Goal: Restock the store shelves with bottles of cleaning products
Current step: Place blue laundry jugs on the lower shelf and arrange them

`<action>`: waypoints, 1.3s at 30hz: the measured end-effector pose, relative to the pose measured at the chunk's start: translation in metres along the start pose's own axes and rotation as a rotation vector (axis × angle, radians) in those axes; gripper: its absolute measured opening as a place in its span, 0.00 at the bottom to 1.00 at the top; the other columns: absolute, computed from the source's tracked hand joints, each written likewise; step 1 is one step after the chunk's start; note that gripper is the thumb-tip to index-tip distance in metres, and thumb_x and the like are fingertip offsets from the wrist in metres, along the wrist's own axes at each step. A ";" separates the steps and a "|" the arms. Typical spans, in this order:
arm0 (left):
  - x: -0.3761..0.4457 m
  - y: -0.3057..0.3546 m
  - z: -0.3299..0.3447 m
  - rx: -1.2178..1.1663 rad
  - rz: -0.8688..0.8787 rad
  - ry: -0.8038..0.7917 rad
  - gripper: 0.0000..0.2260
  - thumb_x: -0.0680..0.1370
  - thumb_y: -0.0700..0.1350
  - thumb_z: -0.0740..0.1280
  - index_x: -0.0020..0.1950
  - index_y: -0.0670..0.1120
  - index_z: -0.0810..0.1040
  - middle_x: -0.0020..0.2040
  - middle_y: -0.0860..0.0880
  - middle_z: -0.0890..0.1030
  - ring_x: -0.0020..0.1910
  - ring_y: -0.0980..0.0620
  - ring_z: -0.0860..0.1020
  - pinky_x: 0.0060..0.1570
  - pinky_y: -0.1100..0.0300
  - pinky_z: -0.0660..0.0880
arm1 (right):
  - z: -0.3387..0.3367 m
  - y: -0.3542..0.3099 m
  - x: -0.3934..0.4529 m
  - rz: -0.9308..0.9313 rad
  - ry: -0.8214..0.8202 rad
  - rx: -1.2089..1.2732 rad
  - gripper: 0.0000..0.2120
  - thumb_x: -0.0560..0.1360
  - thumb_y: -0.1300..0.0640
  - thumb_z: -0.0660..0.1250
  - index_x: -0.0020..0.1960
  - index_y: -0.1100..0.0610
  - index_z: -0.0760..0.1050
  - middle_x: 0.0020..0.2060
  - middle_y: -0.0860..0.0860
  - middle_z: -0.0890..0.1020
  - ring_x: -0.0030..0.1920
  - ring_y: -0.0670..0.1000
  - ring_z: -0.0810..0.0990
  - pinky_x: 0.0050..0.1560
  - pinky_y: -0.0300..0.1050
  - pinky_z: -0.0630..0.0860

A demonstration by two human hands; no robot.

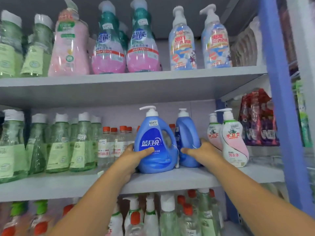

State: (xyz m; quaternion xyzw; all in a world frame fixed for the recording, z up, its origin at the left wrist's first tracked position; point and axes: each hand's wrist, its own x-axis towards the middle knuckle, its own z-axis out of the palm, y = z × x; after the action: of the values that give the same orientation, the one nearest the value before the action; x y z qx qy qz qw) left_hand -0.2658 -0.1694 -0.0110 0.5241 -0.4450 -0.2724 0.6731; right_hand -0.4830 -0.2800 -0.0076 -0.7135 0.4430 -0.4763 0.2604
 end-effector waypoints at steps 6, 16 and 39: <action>-0.003 -0.001 -0.003 -0.026 0.039 -0.035 0.23 0.70 0.45 0.80 0.62 0.49 0.75 0.54 0.48 0.86 0.52 0.48 0.85 0.45 0.54 0.81 | -0.007 -0.002 -0.006 0.007 -0.011 0.018 0.13 0.68 0.51 0.77 0.49 0.51 0.77 0.47 0.49 0.83 0.45 0.52 0.81 0.42 0.46 0.78; -0.019 0.004 -0.007 -0.033 0.102 -0.036 0.29 0.66 0.48 0.82 0.62 0.48 0.74 0.54 0.47 0.86 0.50 0.46 0.86 0.50 0.48 0.84 | -0.042 -0.014 -0.029 -0.118 -0.007 0.006 0.35 0.55 0.38 0.83 0.59 0.46 0.77 0.50 0.44 0.85 0.49 0.47 0.85 0.49 0.52 0.84; -0.184 0.023 -0.018 -0.003 0.310 0.182 0.22 0.69 0.48 0.80 0.60 0.52 0.78 0.51 0.51 0.87 0.49 0.49 0.86 0.47 0.48 0.84 | -0.088 -0.017 -0.160 -0.261 -0.059 0.347 0.14 0.66 0.54 0.82 0.48 0.49 0.81 0.41 0.42 0.86 0.39 0.43 0.86 0.43 0.45 0.82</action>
State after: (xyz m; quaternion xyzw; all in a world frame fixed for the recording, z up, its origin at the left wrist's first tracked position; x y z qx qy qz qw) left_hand -0.3358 -0.0003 -0.0480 0.4708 -0.4576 -0.1174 0.7451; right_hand -0.5809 -0.1271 -0.0298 -0.7230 0.2503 -0.5540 0.3282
